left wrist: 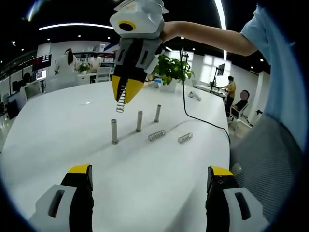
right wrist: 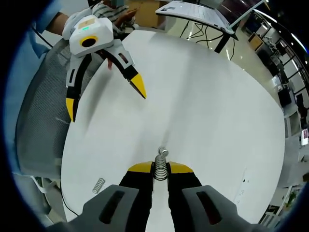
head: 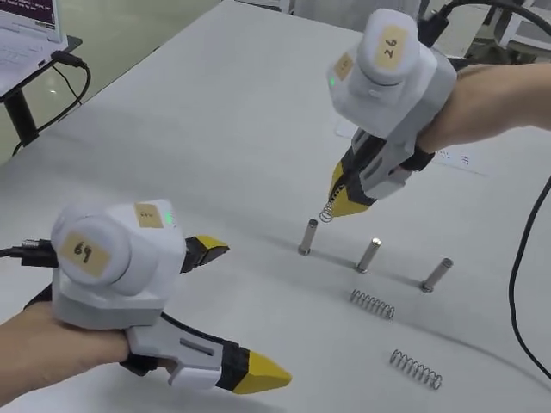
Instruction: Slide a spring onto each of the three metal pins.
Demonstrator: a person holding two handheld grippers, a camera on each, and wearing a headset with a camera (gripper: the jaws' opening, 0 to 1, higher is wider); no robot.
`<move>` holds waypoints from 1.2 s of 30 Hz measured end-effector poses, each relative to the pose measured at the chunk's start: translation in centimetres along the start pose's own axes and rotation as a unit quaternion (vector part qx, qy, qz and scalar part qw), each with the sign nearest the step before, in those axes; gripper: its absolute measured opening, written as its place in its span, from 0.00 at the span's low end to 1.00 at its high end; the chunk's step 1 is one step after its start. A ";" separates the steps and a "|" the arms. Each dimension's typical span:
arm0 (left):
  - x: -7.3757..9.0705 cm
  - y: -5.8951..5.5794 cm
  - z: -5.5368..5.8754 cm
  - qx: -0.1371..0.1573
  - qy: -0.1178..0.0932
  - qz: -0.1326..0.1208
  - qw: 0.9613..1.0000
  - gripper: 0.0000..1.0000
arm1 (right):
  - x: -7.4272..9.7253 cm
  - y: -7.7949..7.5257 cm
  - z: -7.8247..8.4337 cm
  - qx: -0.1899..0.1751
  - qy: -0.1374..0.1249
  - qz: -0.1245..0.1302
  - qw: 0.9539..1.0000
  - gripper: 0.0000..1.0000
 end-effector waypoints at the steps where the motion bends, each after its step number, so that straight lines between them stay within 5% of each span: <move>1: 0.0 0.0 0.0 0.000 0.000 0.000 1.000 0.96 | 0.0 -0.1 -0.1 0.000 -0.002 -0.001 1.000 0.08; 36: 0.1 1.0 -0.1 0.007 -0.002 -0.010 1.000 0.93 | -2.7 -1.1 -0.6 0.027 0.029 -0.019 0.999 0.08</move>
Point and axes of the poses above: the centre of the closed fingertips' face, and the gripper's own axes: x roughly backward along the fingers, y roughly to its left, z roughly out of its underside, the point moved 8 cm from there along x, roughly backward along the fingers
